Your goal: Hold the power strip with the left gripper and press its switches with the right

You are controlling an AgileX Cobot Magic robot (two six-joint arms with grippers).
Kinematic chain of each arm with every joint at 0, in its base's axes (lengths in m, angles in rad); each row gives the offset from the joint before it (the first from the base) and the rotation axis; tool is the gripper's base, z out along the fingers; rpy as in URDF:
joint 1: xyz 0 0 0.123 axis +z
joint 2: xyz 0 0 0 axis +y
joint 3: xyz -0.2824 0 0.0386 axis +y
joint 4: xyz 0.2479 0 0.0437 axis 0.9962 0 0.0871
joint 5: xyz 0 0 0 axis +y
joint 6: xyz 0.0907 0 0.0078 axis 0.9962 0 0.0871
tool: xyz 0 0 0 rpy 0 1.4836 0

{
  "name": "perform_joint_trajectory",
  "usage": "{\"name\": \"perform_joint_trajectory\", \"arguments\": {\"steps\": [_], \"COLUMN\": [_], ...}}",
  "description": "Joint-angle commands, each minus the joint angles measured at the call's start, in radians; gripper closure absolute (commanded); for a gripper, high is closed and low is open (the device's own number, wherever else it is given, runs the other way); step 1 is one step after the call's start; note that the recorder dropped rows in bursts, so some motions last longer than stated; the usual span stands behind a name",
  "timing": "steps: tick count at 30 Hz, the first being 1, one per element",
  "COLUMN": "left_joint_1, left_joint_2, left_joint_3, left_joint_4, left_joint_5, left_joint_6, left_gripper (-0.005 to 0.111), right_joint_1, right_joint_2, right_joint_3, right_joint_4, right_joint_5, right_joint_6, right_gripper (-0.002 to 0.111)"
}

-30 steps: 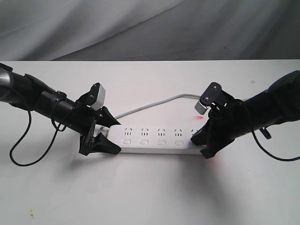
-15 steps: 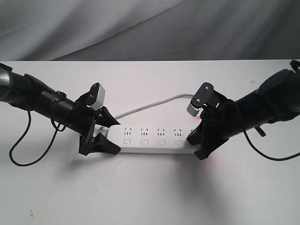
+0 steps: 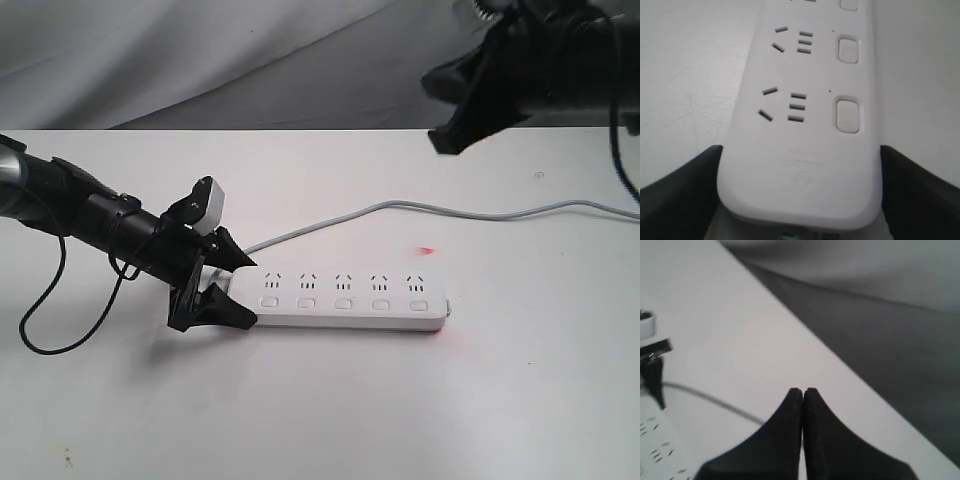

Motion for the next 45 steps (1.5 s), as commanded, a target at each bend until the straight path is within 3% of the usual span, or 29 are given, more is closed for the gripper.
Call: {"name": "perform_joint_trajectory", "arguments": {"steps": [1,12,25,34,45], "left_joint_1": [0.001,0.001,0.001,0.001,0.001], "left_joint_2": [0.017,0.017,0.017,0.017,0.017], "left_joint_3": [0.01,0.01,0.01,0.01,0.01], "left_joint_4": [0.073,0.073,0.073,0.073,0.073], "left_joint_5": [-0.074,-0.074,-0.074,-0.074,-0.074], "left_joint_6": [-0.018,-0.018,-0.018,-0.018,-0.018], "left_gripper": [0.039,0.039,0.039,0.039,0.039], "right_joint_1": [-0.002,-0.002,-0.002,-0.002,0.0], "right_joint_2": [-0.108,-0.519,-0.894,-1.03,-1.057], "right_joint_3": [0.0,0.132,0.359,0.512,0.512], "right_joint_4": [-0.011,-0.039,0.046,0.182,0.286], "right_joint_5": [-0.109,-0.27,-0.316,-0.443,-0.39], "right_joint_6": [0.055,0.169,0.217,0.217,0.217], "right_gripper": [0.108,0.108,0.108,0.108,0.108]}}
